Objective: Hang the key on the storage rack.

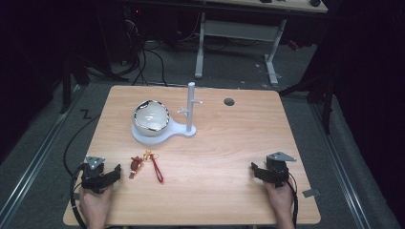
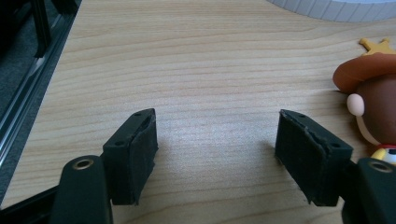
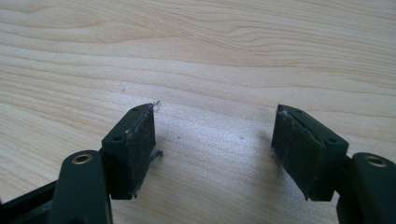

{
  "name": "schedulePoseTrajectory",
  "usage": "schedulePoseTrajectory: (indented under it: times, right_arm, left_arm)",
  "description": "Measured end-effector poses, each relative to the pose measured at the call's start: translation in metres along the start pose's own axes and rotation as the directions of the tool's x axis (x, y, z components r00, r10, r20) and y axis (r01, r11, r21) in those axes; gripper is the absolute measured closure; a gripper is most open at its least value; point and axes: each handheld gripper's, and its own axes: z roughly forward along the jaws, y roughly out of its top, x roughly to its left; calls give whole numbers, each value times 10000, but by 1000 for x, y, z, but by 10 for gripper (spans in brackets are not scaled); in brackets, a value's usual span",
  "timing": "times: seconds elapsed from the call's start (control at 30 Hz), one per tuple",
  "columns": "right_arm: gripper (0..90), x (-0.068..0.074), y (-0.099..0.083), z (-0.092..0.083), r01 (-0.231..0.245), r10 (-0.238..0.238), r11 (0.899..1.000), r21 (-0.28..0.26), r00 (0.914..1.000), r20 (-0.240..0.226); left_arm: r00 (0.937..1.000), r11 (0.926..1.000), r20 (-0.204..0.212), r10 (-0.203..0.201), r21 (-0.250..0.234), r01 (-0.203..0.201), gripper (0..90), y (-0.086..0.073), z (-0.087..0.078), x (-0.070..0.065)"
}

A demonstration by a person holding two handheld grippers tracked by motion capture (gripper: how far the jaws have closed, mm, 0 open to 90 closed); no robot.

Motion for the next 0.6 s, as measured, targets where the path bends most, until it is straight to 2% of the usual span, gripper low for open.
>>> schedulePoseTrajectory:
  times: [0.23,0.6]
  right_arm:
    - [308,0,0,0,0,0,10000,1,10000,-2]
    - [308,0,0,0,9,-9,10000,-3,10000,-8]
  left_arm:
    - [9999,10000,100,74,62,-75,267,0,0,0]
    - [9998,9999,184,117,24,-117,291,0,0,-1]
